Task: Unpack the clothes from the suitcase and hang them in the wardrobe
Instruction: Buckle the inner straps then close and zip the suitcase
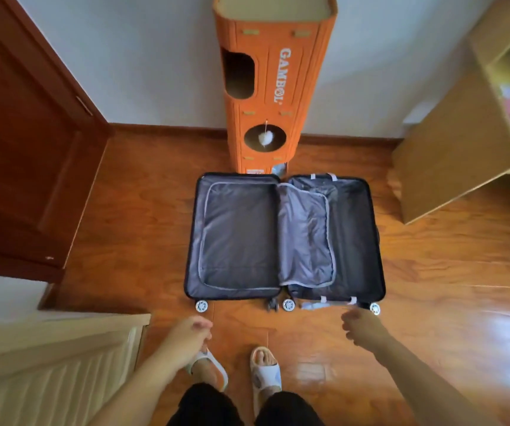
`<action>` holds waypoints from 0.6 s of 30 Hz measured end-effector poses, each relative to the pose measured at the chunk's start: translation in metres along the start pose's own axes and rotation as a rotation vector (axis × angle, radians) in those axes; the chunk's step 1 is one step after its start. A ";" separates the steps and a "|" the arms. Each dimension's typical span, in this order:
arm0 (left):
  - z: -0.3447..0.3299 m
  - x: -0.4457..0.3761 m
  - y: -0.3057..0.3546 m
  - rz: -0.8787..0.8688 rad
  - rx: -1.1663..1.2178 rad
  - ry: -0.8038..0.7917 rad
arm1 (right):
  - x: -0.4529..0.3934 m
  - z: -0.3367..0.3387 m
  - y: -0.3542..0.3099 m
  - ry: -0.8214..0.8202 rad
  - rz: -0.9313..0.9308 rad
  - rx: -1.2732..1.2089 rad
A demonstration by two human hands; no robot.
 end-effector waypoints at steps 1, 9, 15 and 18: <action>0.002 -0.010 -0.003 0.005 0.020 -0.013 | 0.004 -0.005 -0.005 -0.009 -0.032 -0.035; 0.018 -0.148 -0.034 -0.011 0.004 -0.046 | -0.088 -0.078 -0.055 0.032 -0.080 -0.003; -0.048 -0.308 -0.068 -0.063 -0.079 -0.057 | -0.256 -0.102 -0.108 0.134 -0.025 0.271; -0.111 -0.401 -0.085 -0.124 -0.131 -0.109 | -0.374 -0.121 -0.121 0.161 -0.007 0.356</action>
Point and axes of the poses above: each hand's wrist, its own x-axis away from the middle knuckle, its own z-axis out of the back of the hand, y = z × x, the point moved 7 cm from there along -x, towards the middle knuckle, and after that the axes turned 14 degrees about -z, right-handed, at the moved point
